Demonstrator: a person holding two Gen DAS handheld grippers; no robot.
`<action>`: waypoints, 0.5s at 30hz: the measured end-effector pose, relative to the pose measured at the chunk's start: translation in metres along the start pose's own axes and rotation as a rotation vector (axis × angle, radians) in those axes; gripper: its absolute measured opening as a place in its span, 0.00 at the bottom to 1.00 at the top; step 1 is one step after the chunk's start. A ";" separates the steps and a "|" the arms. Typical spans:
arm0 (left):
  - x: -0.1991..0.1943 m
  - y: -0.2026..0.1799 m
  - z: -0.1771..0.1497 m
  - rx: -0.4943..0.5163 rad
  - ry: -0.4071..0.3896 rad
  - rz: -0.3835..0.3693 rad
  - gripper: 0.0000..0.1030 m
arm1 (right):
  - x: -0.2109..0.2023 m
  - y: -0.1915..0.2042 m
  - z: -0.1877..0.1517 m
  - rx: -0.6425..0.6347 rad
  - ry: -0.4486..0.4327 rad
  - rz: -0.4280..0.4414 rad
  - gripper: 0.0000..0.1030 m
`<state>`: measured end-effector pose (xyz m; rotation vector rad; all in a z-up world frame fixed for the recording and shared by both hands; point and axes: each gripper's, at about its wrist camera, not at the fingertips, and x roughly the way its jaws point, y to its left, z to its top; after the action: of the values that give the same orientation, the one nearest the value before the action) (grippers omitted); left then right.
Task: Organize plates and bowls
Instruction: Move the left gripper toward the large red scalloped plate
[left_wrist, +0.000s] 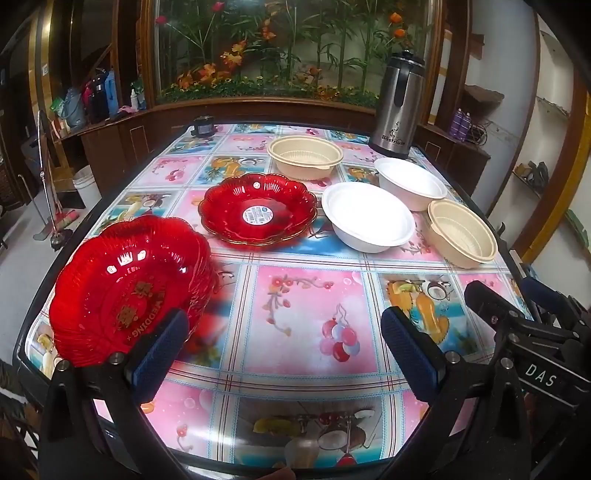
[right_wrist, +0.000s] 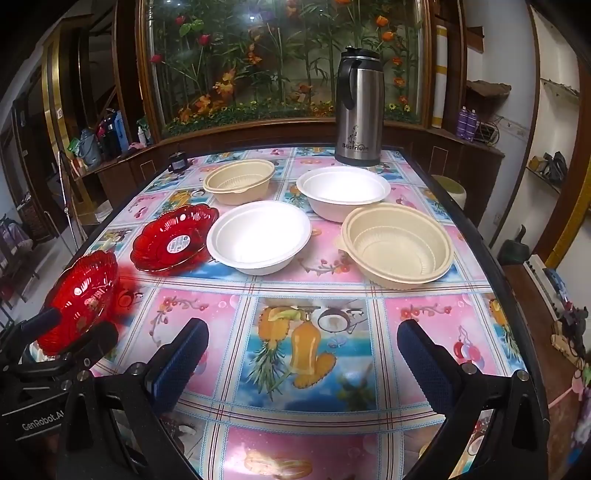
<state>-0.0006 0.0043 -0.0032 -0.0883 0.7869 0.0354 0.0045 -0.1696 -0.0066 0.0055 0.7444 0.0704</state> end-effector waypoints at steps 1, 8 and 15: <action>0.001 0.001 0.000 -0.002 0.002 0.001 1.00 | -0.002 0.000 0.000 0.004 -0.001 0.000 1.00; 0.003 0.004 -0.002 -0.015 0.010 0.004 1.00 | -0.002 0.000 0.001 0.011 -0.008 0.001 1.00; 0.004 0.005 -0.003 -0.014 0.014 0.003 1.00 | 0.000 0.001 0.002 0.017 -0.009 0.008 1.00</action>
<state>0.0004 0.0094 -0.0085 -0.1014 0.8011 0.0430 0.0055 -0.1690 -0.0049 0.0252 0.7358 0.0711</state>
